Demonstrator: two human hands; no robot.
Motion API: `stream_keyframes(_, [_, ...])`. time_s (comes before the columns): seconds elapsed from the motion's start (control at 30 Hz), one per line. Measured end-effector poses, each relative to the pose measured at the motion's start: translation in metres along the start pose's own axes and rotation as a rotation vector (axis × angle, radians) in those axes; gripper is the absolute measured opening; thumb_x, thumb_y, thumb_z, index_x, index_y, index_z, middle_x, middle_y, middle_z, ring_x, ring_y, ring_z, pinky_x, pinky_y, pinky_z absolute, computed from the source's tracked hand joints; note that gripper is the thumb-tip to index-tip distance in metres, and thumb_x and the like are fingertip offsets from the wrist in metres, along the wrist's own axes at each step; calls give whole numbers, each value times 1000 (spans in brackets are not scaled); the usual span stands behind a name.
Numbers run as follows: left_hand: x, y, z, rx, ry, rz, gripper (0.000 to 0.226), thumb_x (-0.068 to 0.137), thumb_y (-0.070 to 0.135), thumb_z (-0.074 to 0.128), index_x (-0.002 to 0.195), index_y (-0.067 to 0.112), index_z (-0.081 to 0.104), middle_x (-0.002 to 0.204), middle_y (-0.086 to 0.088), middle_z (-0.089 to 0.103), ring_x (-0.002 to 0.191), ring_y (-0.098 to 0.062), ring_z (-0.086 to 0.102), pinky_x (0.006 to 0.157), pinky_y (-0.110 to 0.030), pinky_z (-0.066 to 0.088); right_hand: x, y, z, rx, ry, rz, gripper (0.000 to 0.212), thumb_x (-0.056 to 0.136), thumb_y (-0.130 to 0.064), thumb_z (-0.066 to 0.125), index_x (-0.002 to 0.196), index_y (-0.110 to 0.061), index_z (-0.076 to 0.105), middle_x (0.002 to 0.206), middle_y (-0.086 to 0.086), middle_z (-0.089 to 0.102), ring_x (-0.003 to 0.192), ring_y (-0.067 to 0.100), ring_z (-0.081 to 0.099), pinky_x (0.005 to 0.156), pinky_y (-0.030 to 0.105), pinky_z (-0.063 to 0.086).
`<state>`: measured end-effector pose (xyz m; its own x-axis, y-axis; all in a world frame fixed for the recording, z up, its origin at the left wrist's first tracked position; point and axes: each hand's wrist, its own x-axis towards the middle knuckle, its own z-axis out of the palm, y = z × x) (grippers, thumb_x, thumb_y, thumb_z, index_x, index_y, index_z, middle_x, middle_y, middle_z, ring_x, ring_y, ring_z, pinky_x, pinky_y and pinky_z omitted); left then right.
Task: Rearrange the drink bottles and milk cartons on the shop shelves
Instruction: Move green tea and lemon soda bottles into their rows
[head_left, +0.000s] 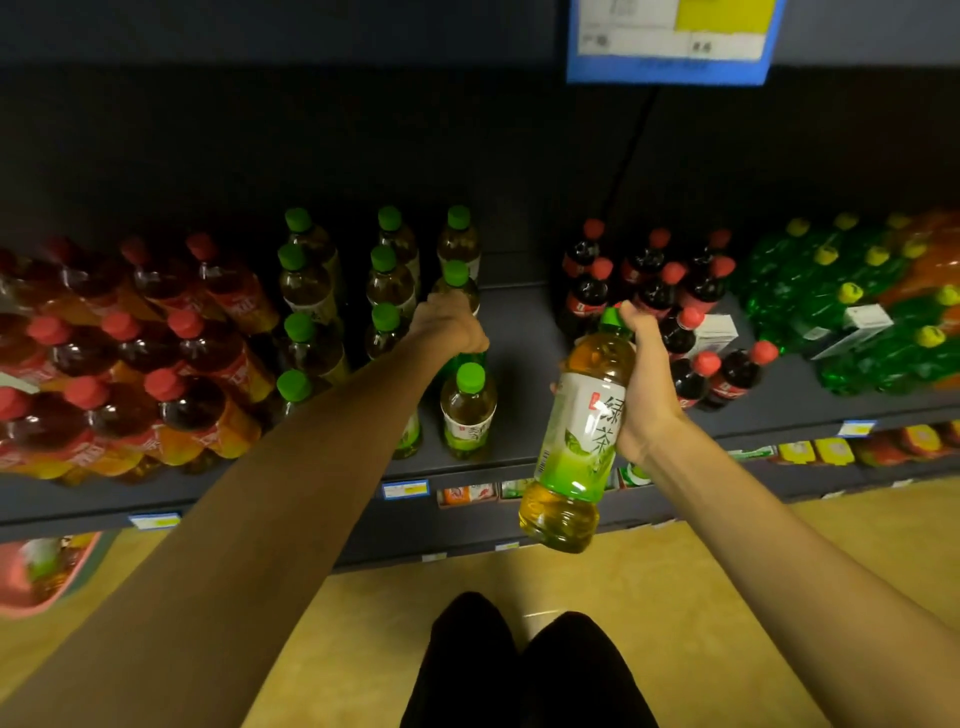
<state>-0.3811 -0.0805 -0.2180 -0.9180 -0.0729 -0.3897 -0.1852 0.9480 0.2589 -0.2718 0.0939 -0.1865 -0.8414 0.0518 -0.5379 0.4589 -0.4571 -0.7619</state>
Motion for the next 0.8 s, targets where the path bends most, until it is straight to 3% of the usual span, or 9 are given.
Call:
stream_keyframes(0.2, [-34, 1, -40, -119, 167, 52, 47, 88, 42, 66, 118, 6, 59, 125, -14, 59, 116, -30, 58, 83, -33, 46, -24, -16, 11, -3, 4, -9, 61, 77, -62, 63, 105, -7, 54, 72, 11, 59, 61, 29, 64, 60, 35, 56])
stream_keyframes(0.33, [-61, -5, -66, -236, 254, 42, 48, 86, 47, 65, 114, 8, 63, 117, -14, 64, 110, -30, 61, 77, -31, 42, -48, -29, 23, 26, 16, -6, 52, 84, -59, 58, 92, -8, 57, 67, 9, 59, 59, 27, 63, 64, 37, 57])
stream_keyframes(0.47, [-89, -14, -90, -331, 309, 66, 42, 88, 48, 63, 95, 7, 68, 97, -12, 69, 95, -27, 66, 74, -28, 45, -72, -42, 30, 46, -17, 25, 51, 85, -60, 55, 83, -9, 59, 64, 9, 59, 58, 27, 62, 62, 35, 55])
stream_keyframes(0.6, [-117, -22, -103, -509, 351, 59, 28, 89, 37, 64, 84, 10, 66, 77, -3, 65, 75, -14, 62, 70, -25, 44, -85, -50, 31, 41, -54, 53, 61, 81, -62, 60, 105, -7, 56, 68, 9, 60, 59, 27, 62, 61, 34, 56])
stream_keyframes(0.7, [-147, -28, -106, -634, 386, 144, 21, 93, 34, 63, 90, 13, 68, 83, 1, 67, 80, -10, 62, 77, -27, 50, -90, -49, 22, 52, -81, 56, 85, 72, -63, 66, 136, -9, 46, 71, 11, 62, 61, 29, 65, 62, 38, 57])
stream_keyframes(0.8, [-174, -34, -96, -929, 330, 120, 20, 91, 41, 65, 88, 22, 68, 91, -2, 68, 87, -11, 64, 84, -28, 51, -96, -46, 9, 50, -108, 89, 74, 80, -62, 60, 129, -8, 50, 72, 12, 62, 61, 28, 65, 59, 35, 57])
